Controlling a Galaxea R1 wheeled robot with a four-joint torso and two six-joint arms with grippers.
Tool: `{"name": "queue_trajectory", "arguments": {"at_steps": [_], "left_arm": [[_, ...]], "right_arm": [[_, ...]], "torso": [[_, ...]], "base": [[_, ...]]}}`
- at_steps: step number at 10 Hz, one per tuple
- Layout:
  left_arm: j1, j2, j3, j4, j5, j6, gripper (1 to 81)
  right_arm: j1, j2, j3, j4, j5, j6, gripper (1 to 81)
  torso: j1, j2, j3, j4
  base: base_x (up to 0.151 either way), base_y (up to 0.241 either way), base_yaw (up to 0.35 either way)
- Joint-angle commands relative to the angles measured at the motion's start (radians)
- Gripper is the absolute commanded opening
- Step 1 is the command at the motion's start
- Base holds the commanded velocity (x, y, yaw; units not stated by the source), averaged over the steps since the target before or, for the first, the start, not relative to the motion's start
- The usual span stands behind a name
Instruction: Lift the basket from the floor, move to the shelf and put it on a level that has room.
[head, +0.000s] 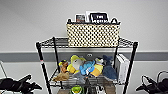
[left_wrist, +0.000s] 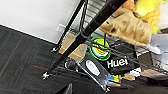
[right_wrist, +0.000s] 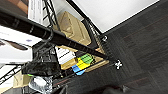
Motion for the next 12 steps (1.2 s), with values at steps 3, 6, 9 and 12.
{"name": "queue_trajectory", "arguments": {"at_steps": [3, 6, 9, 12], "left_arm": [[0.215, 0.197, -0.07, 0.118, -0.091, 0.024, 81.1], [0.344, 0.344, -0.16, 0.165, -0.128, 0.024, 81.1], [0.474, 0.446, -0.257, 0.224, -0.179, 0.024, 81.1], [0.577, 0.513, -0.323, 0.274, -0.242, 0.024, 81.1]], "right_arm": [[-0.095, 0.055, 0.007, 0.012, 0.104, -0.04, 81.1], [-0.239, 0.127, -0.011, 0.012, 0.205, -0.081, 81.1], [-0.359, 0.172, -0.039, 0.012, 0.268, -0.12, 81.1], [-0.462, 0.221, -0.041, 0.012, 0.333, -0.172, 81.1]], "torso": [[0.0, 0.0, 0.0, 0.0], [0.0, 0.0, 0.0, 0.0], [0.0, 0.0, 0.0, 0.0], [0.0, 0.0, 0.0, 0.0]], "base": [[0.0, 0.0, 0.0], [0.0, 0.0, 0.0], [0.0, 0.0, 0.0], [0.0, 0.0, 0.0]]}}
